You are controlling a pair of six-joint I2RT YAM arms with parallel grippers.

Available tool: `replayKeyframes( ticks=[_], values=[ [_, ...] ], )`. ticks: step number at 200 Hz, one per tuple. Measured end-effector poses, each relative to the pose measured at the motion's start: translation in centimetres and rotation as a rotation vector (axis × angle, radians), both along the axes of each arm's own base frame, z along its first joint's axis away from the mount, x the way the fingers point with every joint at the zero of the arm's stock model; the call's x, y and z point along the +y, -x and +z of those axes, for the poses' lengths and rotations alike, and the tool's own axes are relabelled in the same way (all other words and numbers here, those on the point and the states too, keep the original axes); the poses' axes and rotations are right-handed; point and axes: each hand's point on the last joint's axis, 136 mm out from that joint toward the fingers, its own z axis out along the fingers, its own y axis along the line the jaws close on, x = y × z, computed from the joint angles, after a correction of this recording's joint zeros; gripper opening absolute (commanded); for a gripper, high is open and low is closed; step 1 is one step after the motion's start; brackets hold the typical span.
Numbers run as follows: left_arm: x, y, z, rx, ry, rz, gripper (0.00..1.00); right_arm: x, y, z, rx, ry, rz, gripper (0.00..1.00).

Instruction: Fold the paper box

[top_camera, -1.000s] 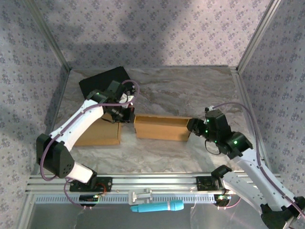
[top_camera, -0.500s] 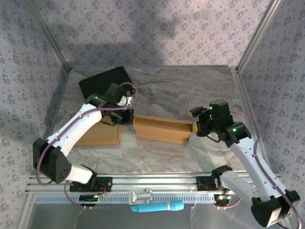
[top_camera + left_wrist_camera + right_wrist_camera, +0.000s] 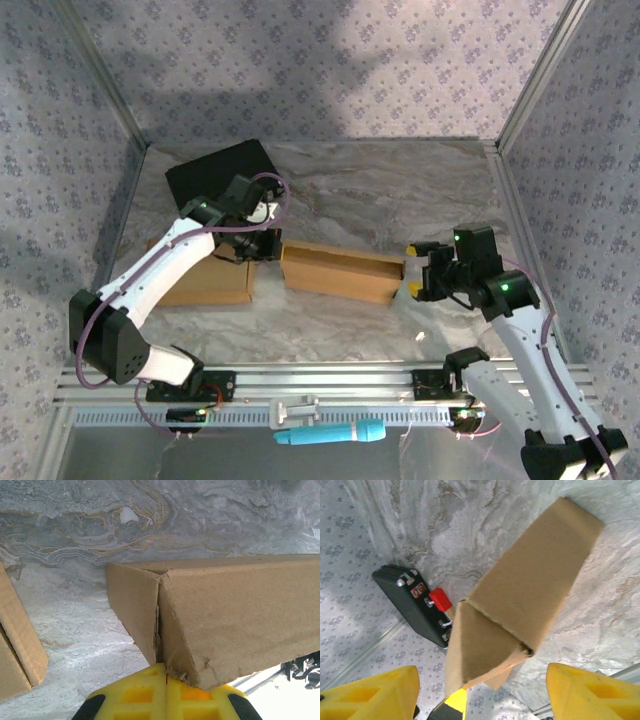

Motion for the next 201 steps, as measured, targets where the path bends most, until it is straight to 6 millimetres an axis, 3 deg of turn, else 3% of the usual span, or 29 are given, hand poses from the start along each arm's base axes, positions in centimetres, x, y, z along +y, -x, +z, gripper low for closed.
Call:
replayKeyframes(
  ticks=[28,64,85,125,201],
  values=[
    [0.0,-0.1,0.0,0.001,0.003,0.008,0.0,-0.1,0.3,-0.2,0.01,0.002,0.014,0.73],
    [-0.1,-0.2,0.1,0.0,0.004,0.016,0.0,0.2,-0.8,0.2,-0.015,-0.001,0.02,0.75],
    [-0.1,-0.2,0.0,-0.002,0.002,0.016,0.0,1.0,-1.5,0.2,-0.017,0.004,0.053,0.73],
    [-0.3,-0.2,0.1,-0.007,0.005,0.016,0.0,2.6,-0.8,-0.1,-0.02,0.002,0.122,0.71],
    [-0.4,-0.2,0.1,-0.006,0.004,0.024,0.0,1.8,-1.0,-1.7,-0.008,0.027,0.112,0.63]
  ],
)
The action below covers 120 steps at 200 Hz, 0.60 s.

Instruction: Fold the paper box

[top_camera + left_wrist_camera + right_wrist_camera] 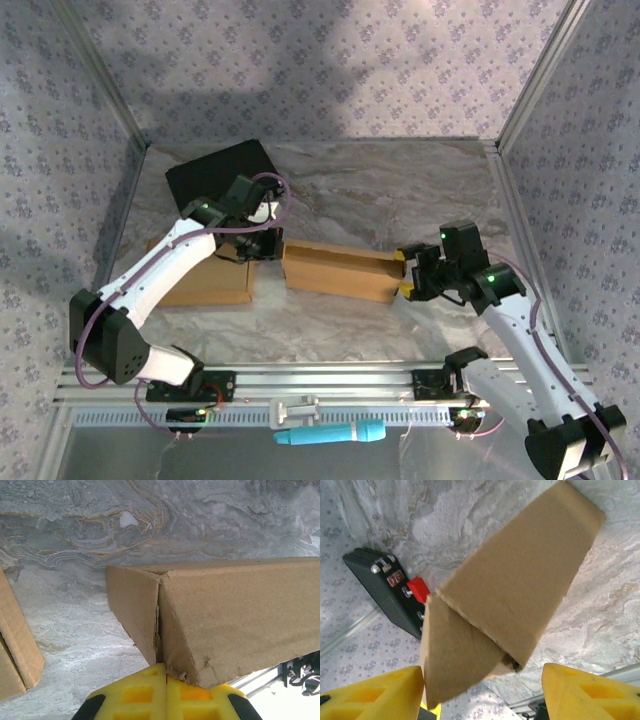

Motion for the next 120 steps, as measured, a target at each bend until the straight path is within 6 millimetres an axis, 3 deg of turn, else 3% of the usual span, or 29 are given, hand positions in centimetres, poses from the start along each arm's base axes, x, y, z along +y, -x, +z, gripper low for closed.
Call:
replayKeyframes(
  ticks=[33,72,91,120],
  values=[
    [0.0,0.0,0.0,0.0,0.0,0.001,0.0,-0.5,-0.7,-0.8,0.008,0.032,0.01,0.55],
    [0.0,0.1,0.2,0.002,0.008,0.016,0.03,-0.6,-0.8,-0.8,-0.008,0.045,0.027,0.53],
    [0.0,0.1,0.5,0.001,0.019,0.025,0.08,-0.8,-0.8,-1.0,-0.009,0.046,0.028,0.5],
    [0.1,0.4,1.1,0.002,0.047,0.051,0.24,-0.9,-0.8,-1.1,-0.01,0.05,0.032,0.5]
  ],
)
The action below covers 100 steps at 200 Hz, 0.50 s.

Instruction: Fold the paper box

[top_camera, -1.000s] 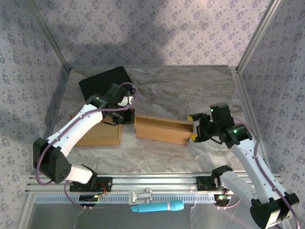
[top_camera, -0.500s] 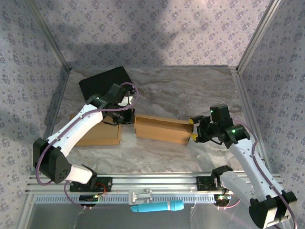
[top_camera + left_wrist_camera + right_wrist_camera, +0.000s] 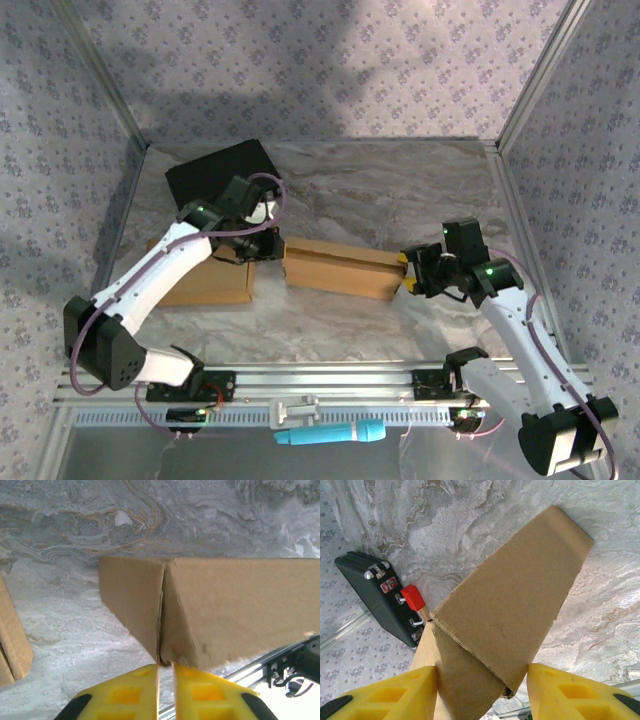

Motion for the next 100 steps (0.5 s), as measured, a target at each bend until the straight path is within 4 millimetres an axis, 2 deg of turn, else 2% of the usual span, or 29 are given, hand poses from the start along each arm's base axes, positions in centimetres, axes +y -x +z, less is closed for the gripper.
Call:
replayKeyframes(
  ticks=[46,70,100],
  values=[
    [0.8,-0.1,2.6,-0.039,0.107,0.073,0.39,0.0,0.0,-0.1,-0.001,0.001,0.009,0.49],
    [1.2,-0.5,3.0,-0.023,0.153,0.13,0.45,0.1,0.0,-0.2,0.002,0.003,0.016,0.48],
    [1.5,-1.6,3.2,0.004,0.205,0.186,0.48,0.1,-0.1,-0.3,-0.001,0.007,0.022,0.47]
  ],
)
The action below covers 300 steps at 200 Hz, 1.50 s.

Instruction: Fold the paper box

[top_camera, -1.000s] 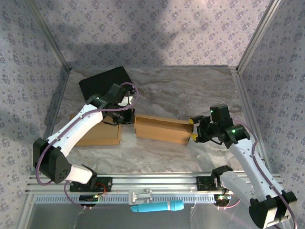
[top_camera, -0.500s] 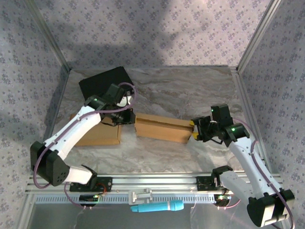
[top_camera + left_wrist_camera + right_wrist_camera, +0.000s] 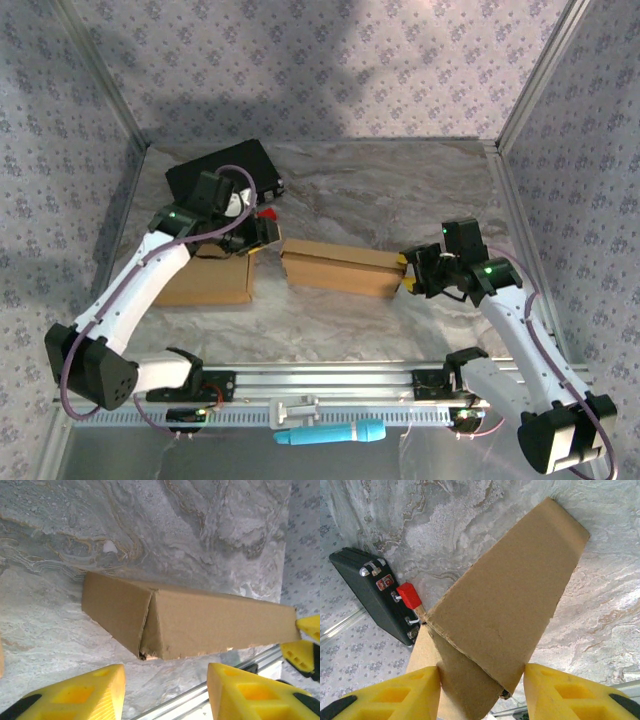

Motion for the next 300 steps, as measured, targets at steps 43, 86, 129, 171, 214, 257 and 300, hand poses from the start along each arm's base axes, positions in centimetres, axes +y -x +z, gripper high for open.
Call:
replayKeyframes(
  ticks=[43,86,129,171,214,257,300],
  values=[
    [-0.8,-0.5,-2.1,0.096,0.008,-0.008,0.47,0.0,0.0,0.0,0.002,0.0,0.0,0.47],
    [-1.1,-0.7,-2.6,0.109,0.015,-0.01,0.46,0.1,-0.1,-0.1,0.005,-0.001,0.002,0.47],
    [-1.0,0.2,-4.8,0.161,0.006,-0.018,0.41,0.0,-0.3,-0.1,0.004,-0.001,0.003,0.47],
    [-1.3,0.8,-6.0,0.182,0.022,-0.036,0.37,-0.1,-0.7,-0.5,0.02,0.007,0.004,0.48],
    [-1.5,0.4,-5.9,0.165,0.032,-0.038,0.35,-0.5,-0.8,0.2,0.027,0.049,0.034,0.5],
    [-1.6,0.3,-5.9,0.16,0.035,-0.038,0.35,-0.8,-0.5,2.9,-0.027,0.07,0.057,0.5],
    [-1.6,0.3,-5.9,0.158,0.036,-0.038,0.35,-0.5,0.3,1.4,0.012,0.075,0.08,0.48]
  ],
)
